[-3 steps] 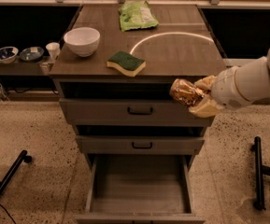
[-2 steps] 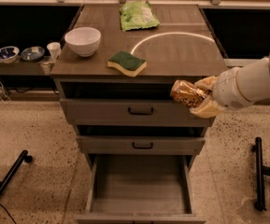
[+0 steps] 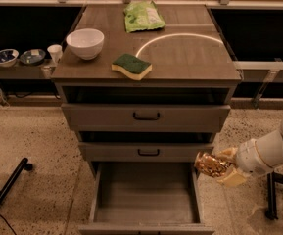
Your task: Place orange can into bottom drawer
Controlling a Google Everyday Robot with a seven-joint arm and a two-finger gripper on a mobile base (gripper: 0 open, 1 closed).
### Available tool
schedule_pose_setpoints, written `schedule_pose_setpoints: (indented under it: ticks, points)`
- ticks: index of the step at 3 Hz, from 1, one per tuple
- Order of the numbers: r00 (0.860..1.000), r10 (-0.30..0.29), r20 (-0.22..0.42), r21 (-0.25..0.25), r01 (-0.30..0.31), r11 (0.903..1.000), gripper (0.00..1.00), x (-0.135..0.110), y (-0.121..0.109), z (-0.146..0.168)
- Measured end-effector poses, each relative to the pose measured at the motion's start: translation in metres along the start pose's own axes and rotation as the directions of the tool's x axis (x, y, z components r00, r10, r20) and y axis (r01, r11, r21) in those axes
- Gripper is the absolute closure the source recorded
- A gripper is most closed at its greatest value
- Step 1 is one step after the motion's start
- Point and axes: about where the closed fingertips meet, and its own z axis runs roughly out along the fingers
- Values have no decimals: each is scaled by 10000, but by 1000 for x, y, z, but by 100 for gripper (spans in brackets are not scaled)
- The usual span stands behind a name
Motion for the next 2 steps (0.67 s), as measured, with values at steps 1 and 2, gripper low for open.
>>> schedule_pose_setpoints:
  ticks: [1,2]
  points:
    - [10000,-37,66,57,37,10000,100,-6,-2,0]
    - [10000,-39,68,55,39,10000,100,-6,-2,0]
